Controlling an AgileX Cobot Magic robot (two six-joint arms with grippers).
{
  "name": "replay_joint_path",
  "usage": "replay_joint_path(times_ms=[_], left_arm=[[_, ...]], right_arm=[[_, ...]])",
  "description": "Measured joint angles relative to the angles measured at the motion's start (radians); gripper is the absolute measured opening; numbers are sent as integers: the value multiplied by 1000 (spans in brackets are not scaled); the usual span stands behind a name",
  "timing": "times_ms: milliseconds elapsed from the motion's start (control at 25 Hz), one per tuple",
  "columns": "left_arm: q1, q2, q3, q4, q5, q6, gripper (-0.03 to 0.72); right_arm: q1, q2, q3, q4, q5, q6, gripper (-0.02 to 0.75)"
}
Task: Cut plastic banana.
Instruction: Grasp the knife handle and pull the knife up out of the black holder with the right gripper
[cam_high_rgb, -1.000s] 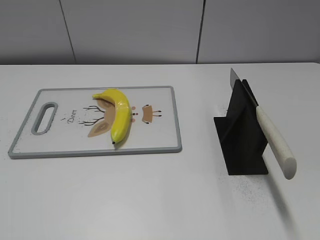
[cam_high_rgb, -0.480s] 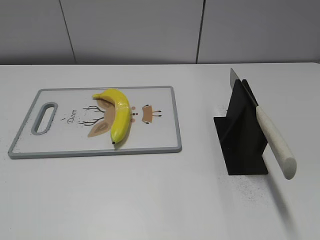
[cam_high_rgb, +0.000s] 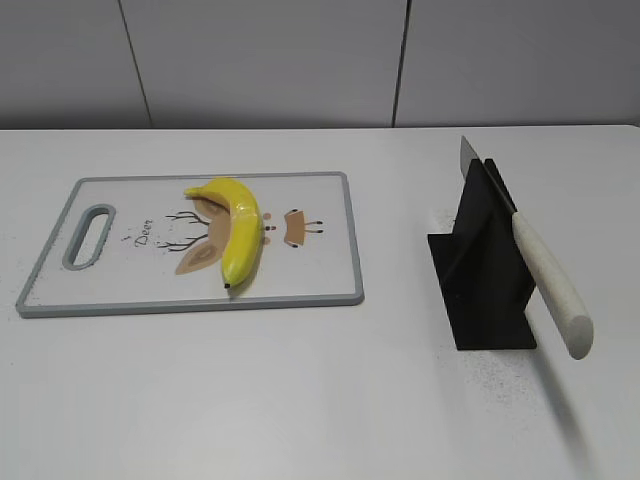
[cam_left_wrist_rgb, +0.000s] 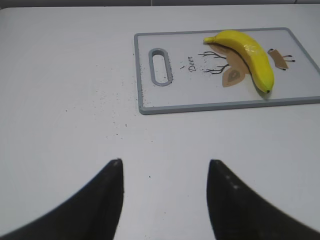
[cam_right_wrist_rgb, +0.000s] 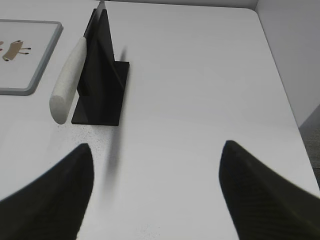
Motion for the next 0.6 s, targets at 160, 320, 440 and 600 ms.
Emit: replay_joint_path(times_ms=[160,320,440,600], left_arm=[[0,0,0,0,0,0,526],[0,0,0,0,0,0,526],[0,0,0,0,0,0,526],[0,0,0,0,0,0,526]], right_arm=[[0,6,0,3,-2,0,592],[0,76,-7,10,-7,0,592],[0,167,-33,21,-7,1,592],[0,306,-91,21,-7,1,592]])
